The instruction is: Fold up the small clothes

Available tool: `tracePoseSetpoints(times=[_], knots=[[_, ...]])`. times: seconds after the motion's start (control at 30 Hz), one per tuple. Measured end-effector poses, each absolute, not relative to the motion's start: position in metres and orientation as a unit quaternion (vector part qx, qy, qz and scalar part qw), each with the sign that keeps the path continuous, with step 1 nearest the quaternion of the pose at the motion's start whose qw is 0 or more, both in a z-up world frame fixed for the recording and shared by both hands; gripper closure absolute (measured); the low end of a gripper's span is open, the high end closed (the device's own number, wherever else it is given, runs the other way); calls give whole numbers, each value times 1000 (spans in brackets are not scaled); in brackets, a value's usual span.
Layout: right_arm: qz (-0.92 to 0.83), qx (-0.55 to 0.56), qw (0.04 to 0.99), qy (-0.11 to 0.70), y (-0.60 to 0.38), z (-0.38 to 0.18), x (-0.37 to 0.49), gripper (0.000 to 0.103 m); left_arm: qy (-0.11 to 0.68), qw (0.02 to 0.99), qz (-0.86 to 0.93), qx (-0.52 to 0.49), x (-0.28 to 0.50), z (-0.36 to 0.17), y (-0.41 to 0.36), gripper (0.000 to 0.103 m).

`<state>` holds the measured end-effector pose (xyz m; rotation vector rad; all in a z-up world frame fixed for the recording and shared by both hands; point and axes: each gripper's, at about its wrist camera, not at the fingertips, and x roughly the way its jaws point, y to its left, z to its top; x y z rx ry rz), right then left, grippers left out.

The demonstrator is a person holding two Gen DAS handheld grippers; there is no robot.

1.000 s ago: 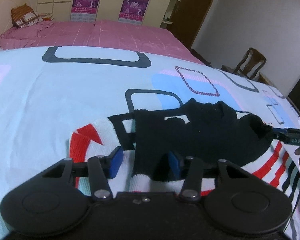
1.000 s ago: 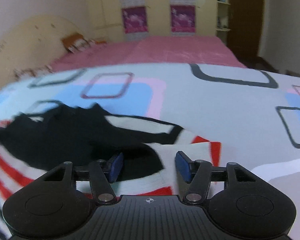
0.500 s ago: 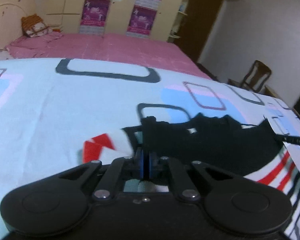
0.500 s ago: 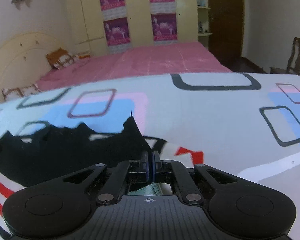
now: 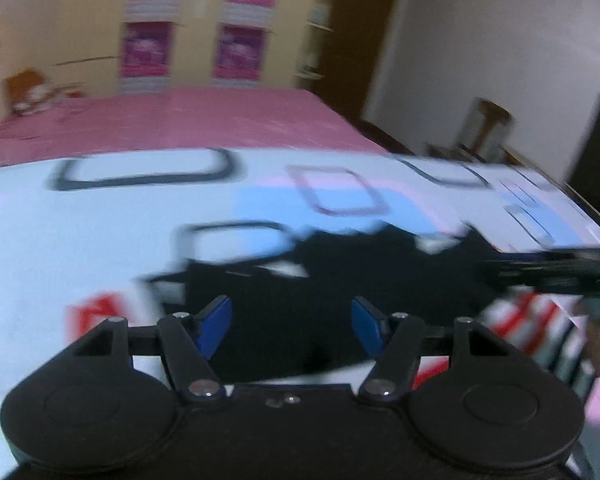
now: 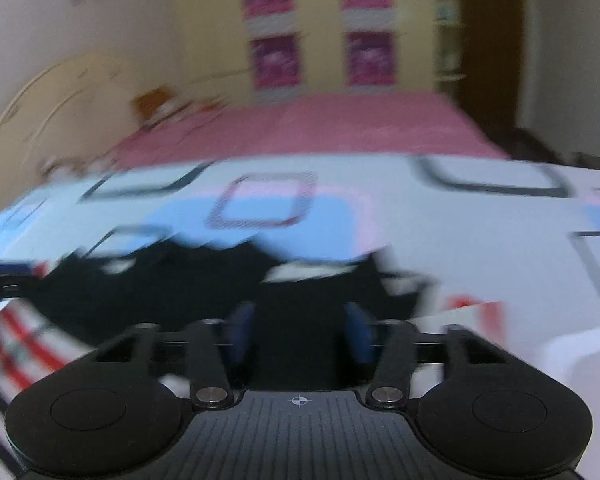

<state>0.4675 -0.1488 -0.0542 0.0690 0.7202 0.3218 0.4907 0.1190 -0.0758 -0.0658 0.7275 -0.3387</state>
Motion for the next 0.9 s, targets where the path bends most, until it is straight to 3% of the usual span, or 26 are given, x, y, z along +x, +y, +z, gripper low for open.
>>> tracePoseSetpoints(times=[0.2,0.27,0.33,0.5,0.63,0.7,0.9], knots=[[208,-47,910,357,-87,-70,454,62,376,906,-195,-10,485,-99,84,29],[212,-71,906,358,-90,-75,449,45,375,906,-198,-2,480,-103,94,29],[189,-72,911,359,-115,-76,448,40,373,914,-161,16,473,-104,115,28],[111,-4,915,387,-197,-89,449,45,372,918,-138,0,465,-103,153,28],[108,-26,924,365,-179,-69,441,45,362,925,-110,24,459,-89,126,25],[136,-14,929,343,-170,-57,430,45,341,931,-134,16,447,-81,114,14],[208,-53,898,383,-112,-76,408,45,364,911,-192,33,429,-97,57,19]])
